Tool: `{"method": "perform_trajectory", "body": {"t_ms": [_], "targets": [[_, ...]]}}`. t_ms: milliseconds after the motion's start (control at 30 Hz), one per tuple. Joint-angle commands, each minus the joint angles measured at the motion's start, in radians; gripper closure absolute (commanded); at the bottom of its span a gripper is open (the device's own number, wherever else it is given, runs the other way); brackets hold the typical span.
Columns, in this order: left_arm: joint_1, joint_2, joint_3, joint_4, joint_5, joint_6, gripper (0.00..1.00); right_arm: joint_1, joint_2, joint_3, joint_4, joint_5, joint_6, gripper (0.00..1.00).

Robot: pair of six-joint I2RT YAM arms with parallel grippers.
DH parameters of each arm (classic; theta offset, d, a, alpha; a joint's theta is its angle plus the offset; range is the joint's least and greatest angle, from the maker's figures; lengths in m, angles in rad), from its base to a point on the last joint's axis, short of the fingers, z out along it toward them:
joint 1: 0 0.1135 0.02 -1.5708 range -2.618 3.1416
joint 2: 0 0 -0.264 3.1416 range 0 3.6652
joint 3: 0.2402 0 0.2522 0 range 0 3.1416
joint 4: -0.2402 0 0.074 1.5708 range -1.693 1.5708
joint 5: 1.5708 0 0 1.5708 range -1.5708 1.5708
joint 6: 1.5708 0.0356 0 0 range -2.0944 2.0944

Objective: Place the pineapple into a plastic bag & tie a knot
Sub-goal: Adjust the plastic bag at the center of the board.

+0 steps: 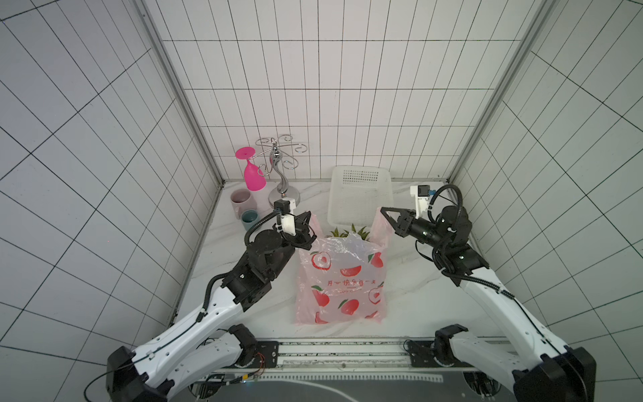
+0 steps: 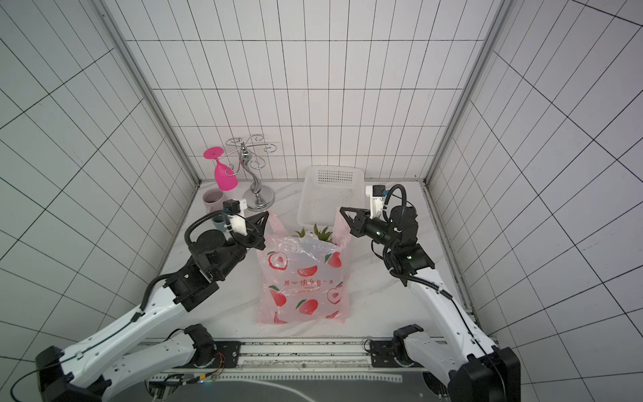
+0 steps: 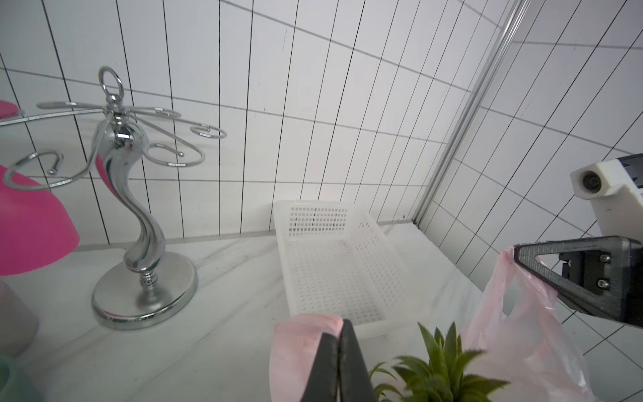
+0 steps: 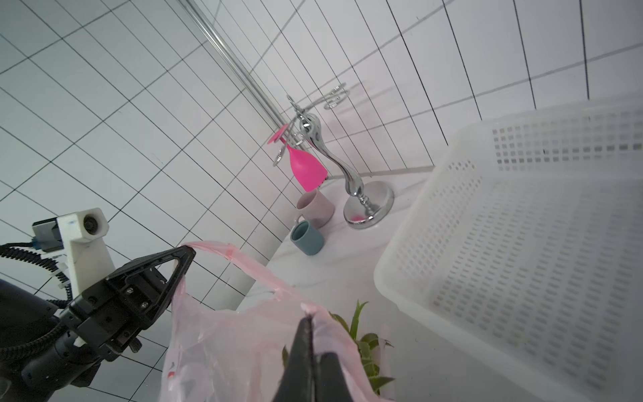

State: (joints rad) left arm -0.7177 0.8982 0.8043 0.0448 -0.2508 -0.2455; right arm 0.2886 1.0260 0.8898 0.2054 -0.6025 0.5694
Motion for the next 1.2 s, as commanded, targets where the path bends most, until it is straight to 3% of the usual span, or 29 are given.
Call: {"method": "perform_trajectory", "body": {"t_ms": [0,267,567,733,767,833,967,1067,1167], "targets": [[-0.002,-0.039,0.041,0.079,-0.034,0.049,1.00,-0.006,-0.027,0.244,0.042,-0.024,-0.104,1.00],[-0.003,-0.073,0.097,0.115,-0.012,0.099,1.00,-0.006,-0.108,0.286,0.041,0.006,-0.202,1.00],[-0.003,-0.156,-0.088,0.085,0.080,-0.009,1.00,-0.006,-0.240,0.017,0.013,0.004,-0.181,1.00],[-0.002,-0.169,-0.085,0.050,0.170,-0.010,1.00,-0.006,-0.227,0.074,-0.130,0.047,-0.232,1.00],[-0.002,-0.165,-0.072,0.042,0.199,-0.007,1.00,-0.007,-0.211,0.112,-0.168,0.062,-0.246,0.94],[-0.002,-0.148,-0.037,0.015,0.251,-0.003,1.00,-0.006,-0.172,0.211,-0.252,0.115,-0.274,0.60],[-0.005,-0.122,0.024,-0.034,0.319,-0.004,1.00,-0.006,-0.101,0.377,-0.374,0.211,-0.301,0.32],[-0.008,-0.120,0.036,-0.045,0.340,-0.004,1.00,-0.005,-0.072,0.459,-0.396,0.193,-0.287,0.29],[-0.010,-0.110,0.034,-0.064,0.350,0.004,1.00,-0.001,-0.033,0.502,-0.379,0.064,-0.217,0.35]]}}
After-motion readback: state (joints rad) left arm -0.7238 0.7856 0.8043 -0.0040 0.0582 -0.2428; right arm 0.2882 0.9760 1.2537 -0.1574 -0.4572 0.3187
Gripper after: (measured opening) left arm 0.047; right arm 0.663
